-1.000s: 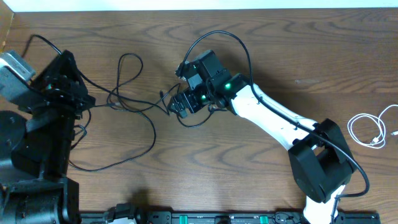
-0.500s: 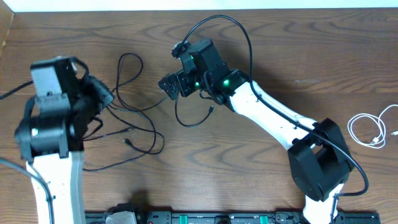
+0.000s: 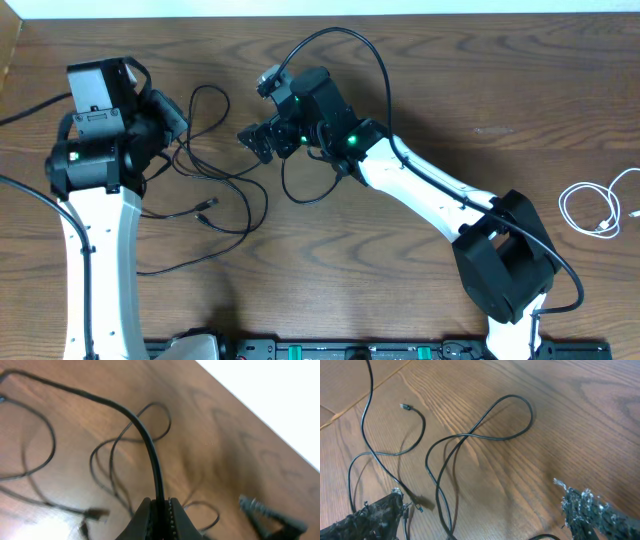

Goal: Untangle cables

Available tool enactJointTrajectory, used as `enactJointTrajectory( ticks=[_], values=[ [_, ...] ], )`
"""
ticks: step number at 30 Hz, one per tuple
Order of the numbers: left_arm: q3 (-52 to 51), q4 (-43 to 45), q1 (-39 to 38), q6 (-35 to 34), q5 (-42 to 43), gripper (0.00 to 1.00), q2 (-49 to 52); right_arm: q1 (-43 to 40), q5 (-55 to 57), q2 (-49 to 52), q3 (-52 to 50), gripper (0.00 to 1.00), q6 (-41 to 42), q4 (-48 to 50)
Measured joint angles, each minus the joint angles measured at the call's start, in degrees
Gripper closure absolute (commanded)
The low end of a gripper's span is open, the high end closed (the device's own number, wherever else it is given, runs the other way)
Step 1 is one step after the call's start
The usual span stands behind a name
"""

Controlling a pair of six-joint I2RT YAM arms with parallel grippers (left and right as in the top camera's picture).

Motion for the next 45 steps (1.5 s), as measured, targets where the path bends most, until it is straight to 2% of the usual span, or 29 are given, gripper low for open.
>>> enactJointTrajectory(
  ticks=[5,10,19,21,26,30,35,41,45],
  values=[
    [-0.28,11.21,0.0,-5.16,2.45,0.93,6.67,0.33,-0.11,0.07,0.0,0.01,0.0,-0.81],
    [-0.94,18.62,-1.62,-10.54,4.72,0.93,8.33,0.31,-0.11,0.07,0.0,0.01,0.0,-0.92],
    [-1.09,33.81,-10.56,-12.66,1.66,0.92,8.33,0.31,-0.11,0.07,0.0,0.01,-0.02,-2.67],
    [-1.09,32.87,-11.41,-12.66,1.73,0.92,8.33,0.31,-0.11,0.07,0.0,0.05,-0.13,-3.8],
    [-1.18,23.54,-11.8,-11.98,4.81,0.93,6.91,-0.02,-0.15,0.07,0.0,0.07,-0.48,-4.79],
    [-1.22,19.67,-11.8,-6.32,8.55,0.93,1.9,-2.49,-3.54,0.07,0.0,0.01,-0.63,-5.38],
    [-1.22,14.01,-11.8,-1.79,14.36,0.93,-6.36,-7.54,-10.49,-0.98,0.0,0.01,-0.81,-7.85],
    [-1.22,10.69,-11.78,5.11,23.67,0.93,-6.34,-10.01,-11.96,-1.55,0.0,0.01,-0.79,-11.37],
    [-1.22,10.51,-11.8,7.43,27.47,0.93,-6.34,-12.59,-10.16,-1.55,0.0,0.01,3.52,-14.27]
  ],
)
